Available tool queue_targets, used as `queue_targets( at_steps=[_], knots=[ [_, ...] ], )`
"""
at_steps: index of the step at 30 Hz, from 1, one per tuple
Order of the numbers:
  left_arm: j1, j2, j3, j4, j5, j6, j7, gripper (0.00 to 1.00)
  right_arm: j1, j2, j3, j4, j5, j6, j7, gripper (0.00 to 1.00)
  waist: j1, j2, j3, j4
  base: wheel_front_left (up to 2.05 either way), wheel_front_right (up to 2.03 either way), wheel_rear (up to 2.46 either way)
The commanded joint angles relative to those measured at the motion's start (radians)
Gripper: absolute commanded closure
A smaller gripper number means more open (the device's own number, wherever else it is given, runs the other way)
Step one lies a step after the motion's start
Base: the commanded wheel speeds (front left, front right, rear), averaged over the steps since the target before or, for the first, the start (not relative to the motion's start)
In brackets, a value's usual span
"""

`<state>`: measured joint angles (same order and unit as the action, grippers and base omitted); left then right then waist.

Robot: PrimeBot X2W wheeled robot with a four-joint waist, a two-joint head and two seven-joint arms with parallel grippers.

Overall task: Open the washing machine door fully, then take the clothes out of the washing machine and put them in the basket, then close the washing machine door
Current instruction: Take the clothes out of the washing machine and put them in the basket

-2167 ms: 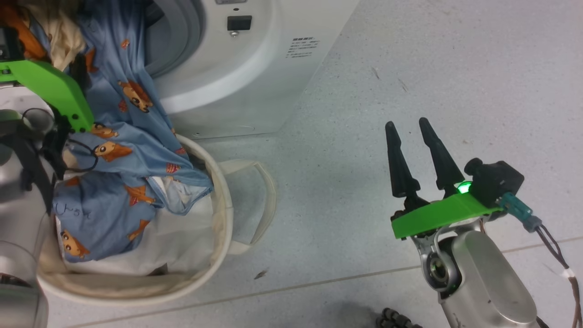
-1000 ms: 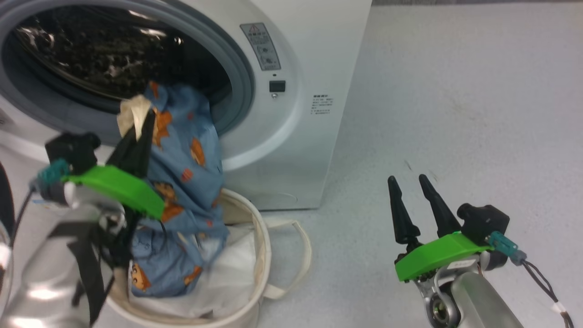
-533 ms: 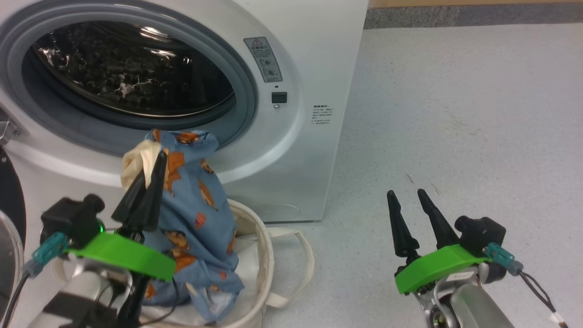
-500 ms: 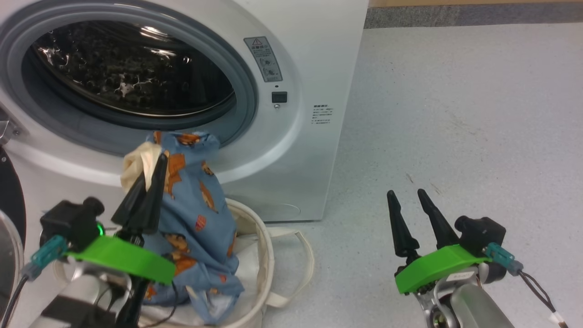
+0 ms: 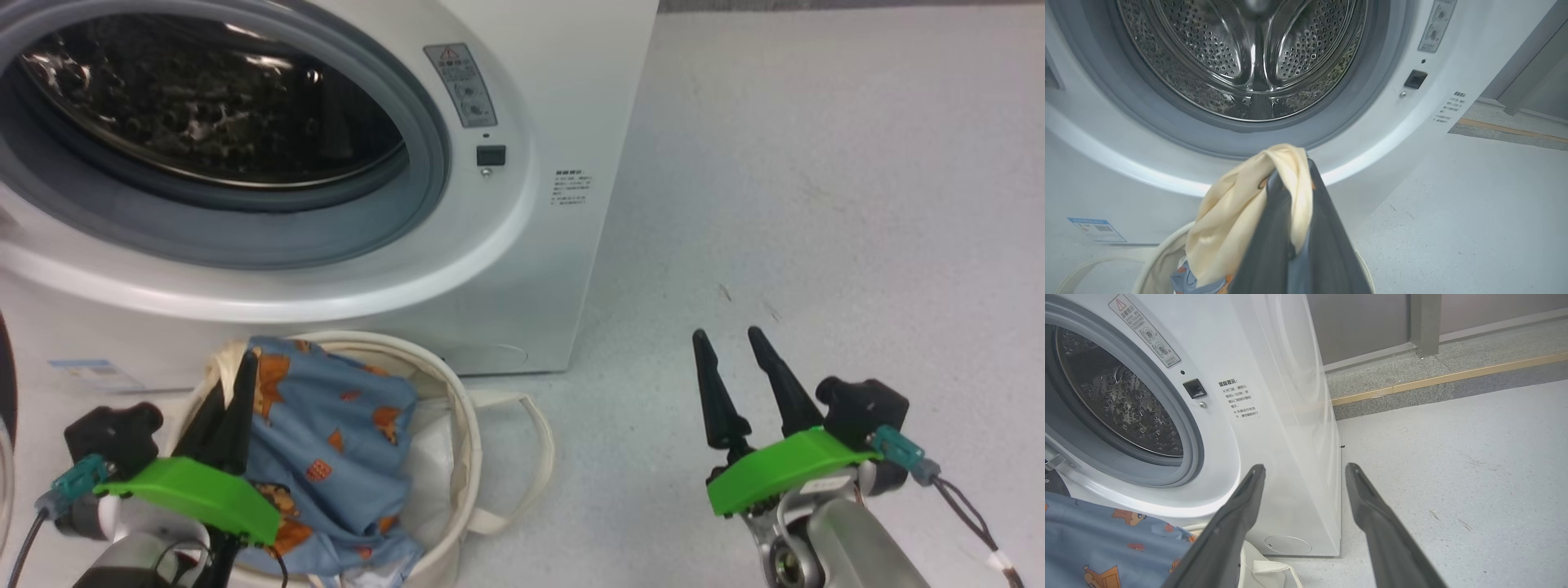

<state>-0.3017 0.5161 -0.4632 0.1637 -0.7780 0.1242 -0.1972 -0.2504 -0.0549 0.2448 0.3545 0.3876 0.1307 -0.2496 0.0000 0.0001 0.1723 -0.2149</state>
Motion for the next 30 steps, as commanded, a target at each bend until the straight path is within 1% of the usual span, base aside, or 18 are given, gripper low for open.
queue_targets(
  at_steps=[1,5,7,8,9,11,16,19,25,30],
  knots=[
    [-0.068,0.005,0.048,0.045,-0.012,-0.031,-0.020,1.00,-0.039,0.005,0.015,-0.041,-0.005,0.000,-0.012,0.00,0.0000,-0.0001,0.024,-0.006,0.00,0.00,0.00],
    [-0.128,-0.041,0.051,0.197,-0.021,-0.100,-0.046,1.00,-0.048,0.005,0.008,-0.052,-0.012,0.000,-0.012,0.00,0.0000,-0.0001,0.061,-0.012,0.00,0.00,0.00],
    [-0.159,-0.064,0.056,0.265,-0.015,-0.129,-0.055,0.98,-0.052,0.005,0.004,-0.056,-0.018,0.000,-0.012,0.00,0.0000,-0.0001,0.080,-0.016,0.00,0.00,0.00],
    [-0.176,-0.071,0.057,0.294,-0.004,-0.142,-0.058,0.98,-0.054,0.005,0.001,-0.060,-0.019,0.000,-0.012,0.00,0.0000,-0.0001,0.089,-0.017,0.00,0.00,0.00],
    [-0.194,-0.077,0.059,0.319,0.010,-0.150,-0.060,1.00,-0.057,0.005,-0.002,-0.063,-0.022,0.000,-0.012,0.00,0.0000,-0.0001,0.097,-0.019,0.00,0.00,0.00],
    [-0.228,-0.092,0.073,0.350,0.028,-0.169,-0.063,1.00,-0.060,0.005,-0.010,-0.070,-0.027,0.000,-0.012,0.00,0.0000,-0.0001,0.111,-0.022,0.00,0.00,0.00],
    [-0.272,-0.122,0.175,0.330,0.099,-0.196,-0.064,1.00,-0.062,0.005,-0.026,-0.080,-0.039,0.000,-0.012,0.00,0.0000,-0.0001,0.134,-0.019,0.00,0.00,0.00],
    [-0.255,-0.146,0.193,0.372,0.125,-0.215,-0.064,1.00,-0.066,0.005,-0.025,-0.084,-0.039,0.000,-0.012,0.00,0.0000,-0.0001,0.146,-0.021,0.00,0.00,0.00],
    [-0.255,-0.200,0.161,0.565,0.124,-0.244,-0.064,1.00,-0.078,0.005,-0.034,-0.094,-0.046,0.000,-0.012,0.00,0.0000,-0.0001,0.184,-0.017,0.00,0.00,0.00],
    [-0.302,-0.239,0.141,0.747,0.097,-0.253,-0.064,1.00,-0.090,0.005,-0.039,-0.101,-0.060,0.000,-0.012,0.00,0.0000,-0.0001,0.221,-0.011,0.00,0.00,0.00]
  ],
)
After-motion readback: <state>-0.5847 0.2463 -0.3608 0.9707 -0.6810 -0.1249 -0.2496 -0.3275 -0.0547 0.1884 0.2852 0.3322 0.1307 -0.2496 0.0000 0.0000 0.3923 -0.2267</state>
